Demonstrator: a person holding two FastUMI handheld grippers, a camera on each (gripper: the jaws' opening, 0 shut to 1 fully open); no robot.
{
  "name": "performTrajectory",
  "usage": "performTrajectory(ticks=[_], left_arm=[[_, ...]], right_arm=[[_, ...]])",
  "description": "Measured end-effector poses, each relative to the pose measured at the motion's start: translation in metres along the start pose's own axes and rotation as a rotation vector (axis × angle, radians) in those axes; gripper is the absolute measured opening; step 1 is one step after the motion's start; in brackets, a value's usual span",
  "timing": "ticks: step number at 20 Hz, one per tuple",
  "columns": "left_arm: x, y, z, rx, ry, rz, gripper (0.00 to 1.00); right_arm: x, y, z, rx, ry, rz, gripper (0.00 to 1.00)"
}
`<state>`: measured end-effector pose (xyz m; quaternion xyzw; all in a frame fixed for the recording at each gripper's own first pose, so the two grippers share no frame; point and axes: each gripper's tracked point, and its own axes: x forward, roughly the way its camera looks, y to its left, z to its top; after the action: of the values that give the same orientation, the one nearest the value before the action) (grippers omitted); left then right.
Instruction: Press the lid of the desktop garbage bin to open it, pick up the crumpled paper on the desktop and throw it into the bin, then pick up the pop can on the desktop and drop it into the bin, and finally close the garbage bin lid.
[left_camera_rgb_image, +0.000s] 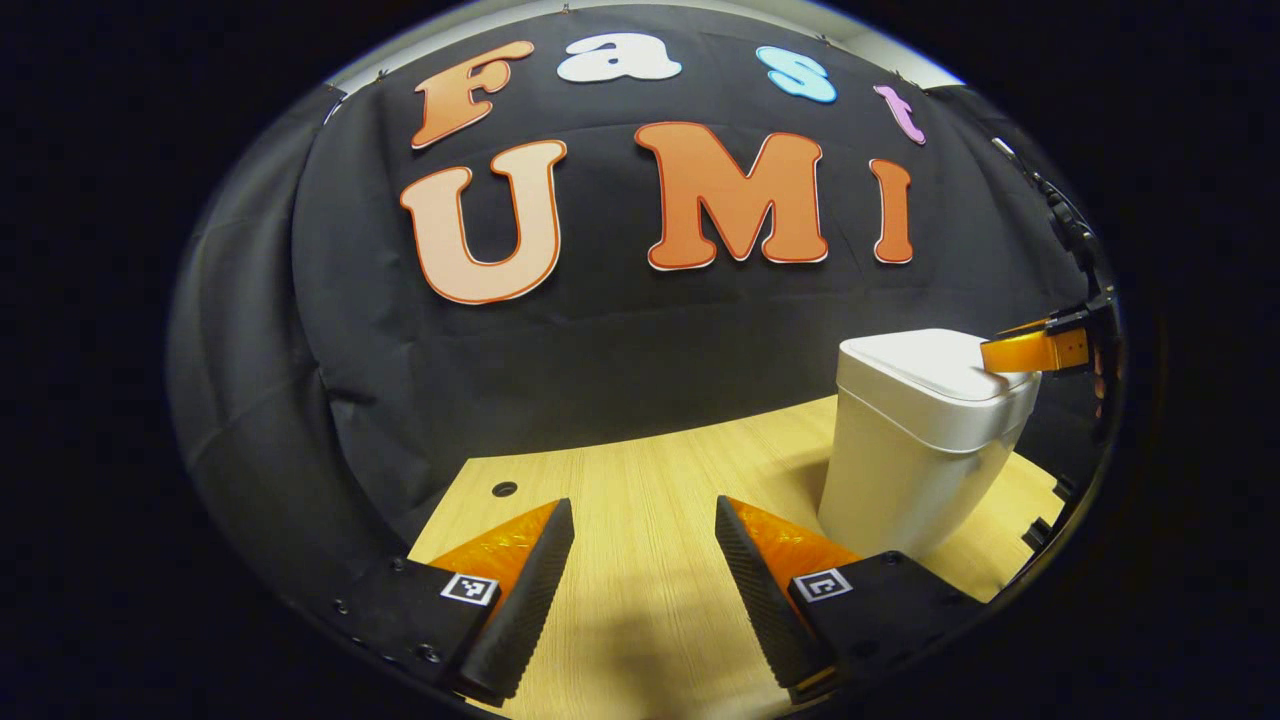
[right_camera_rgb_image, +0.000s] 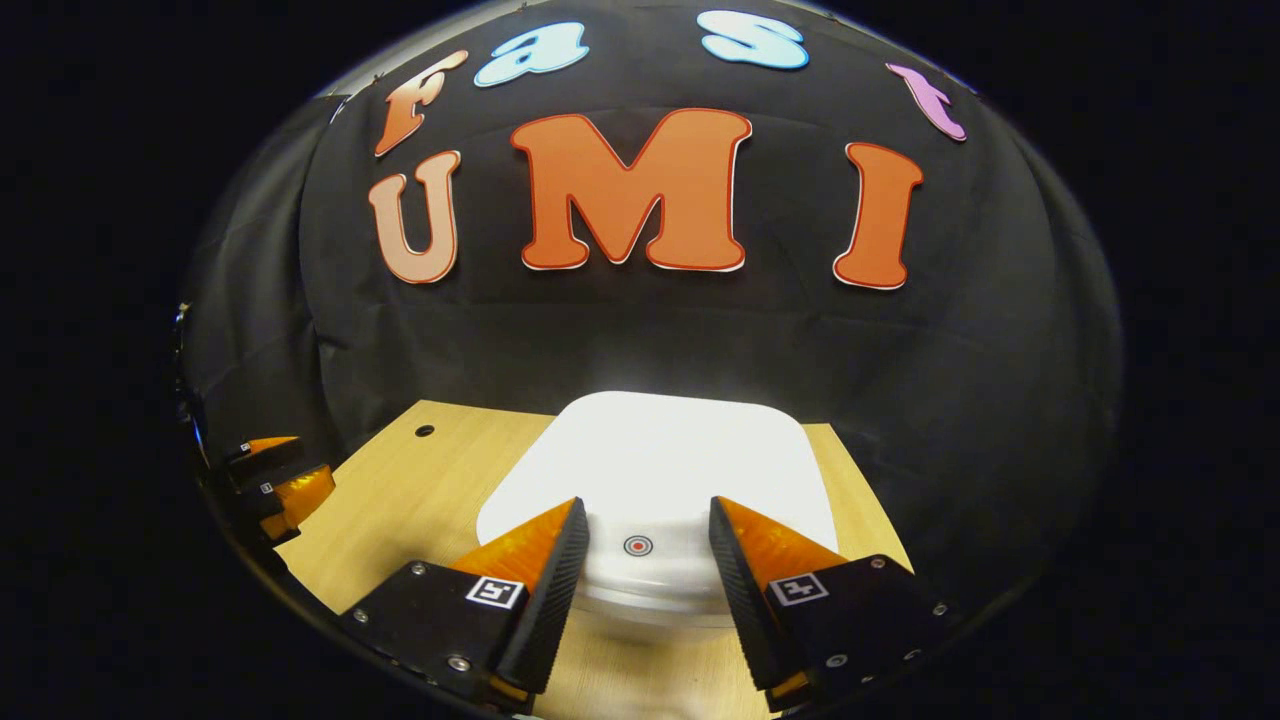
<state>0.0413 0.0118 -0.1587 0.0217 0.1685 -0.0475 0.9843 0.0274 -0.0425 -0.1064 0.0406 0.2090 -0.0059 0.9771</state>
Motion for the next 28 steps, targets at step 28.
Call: performTrajectory(ticks=[28], left_arm=[[-0.035,0.053,0.104,-0.083,-0.246,0.124,0.93]], right_arm=[[-0.008,0.113,0.048,-0.166,-0.299,0.143,0.80]])
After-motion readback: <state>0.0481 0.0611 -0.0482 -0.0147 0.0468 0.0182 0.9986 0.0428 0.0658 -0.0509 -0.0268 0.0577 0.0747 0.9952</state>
